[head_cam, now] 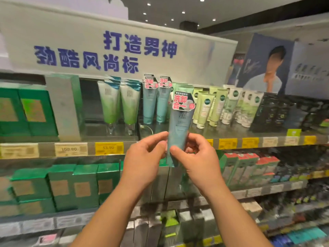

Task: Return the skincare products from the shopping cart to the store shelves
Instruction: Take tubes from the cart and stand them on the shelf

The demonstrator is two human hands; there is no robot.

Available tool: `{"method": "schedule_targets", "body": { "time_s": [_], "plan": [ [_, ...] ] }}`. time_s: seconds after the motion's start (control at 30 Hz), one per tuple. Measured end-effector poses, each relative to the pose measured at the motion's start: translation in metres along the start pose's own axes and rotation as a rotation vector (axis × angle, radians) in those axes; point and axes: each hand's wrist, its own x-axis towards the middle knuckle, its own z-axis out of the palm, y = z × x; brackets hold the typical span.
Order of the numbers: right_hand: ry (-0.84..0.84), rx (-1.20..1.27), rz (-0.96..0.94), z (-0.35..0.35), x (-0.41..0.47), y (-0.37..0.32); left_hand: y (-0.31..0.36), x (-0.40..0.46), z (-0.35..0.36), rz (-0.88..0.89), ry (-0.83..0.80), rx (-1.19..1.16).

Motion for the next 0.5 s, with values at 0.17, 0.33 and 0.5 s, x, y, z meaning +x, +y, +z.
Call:
{"method": "schedule_targets", "body": {
  "time_s": [0.17,0.33,0.5],
  "plan": [
    [0.002,-0.046,-0.021,0.022,0.028,-0.001,-0.002,0.022,-0.016,0.0,-0.03,-0.035],
    [-0.009,-0.041,-0.05,0.035,0.054,-0.001,0.003,0.044,-0.021,0.018,-0.01,-0.038],
    [-0.014,-0.17,-0.105,0.045,0.08,-0.002,0.006,0.064,-0.02,0.036,-0.004,-0.025]
  ]
}}
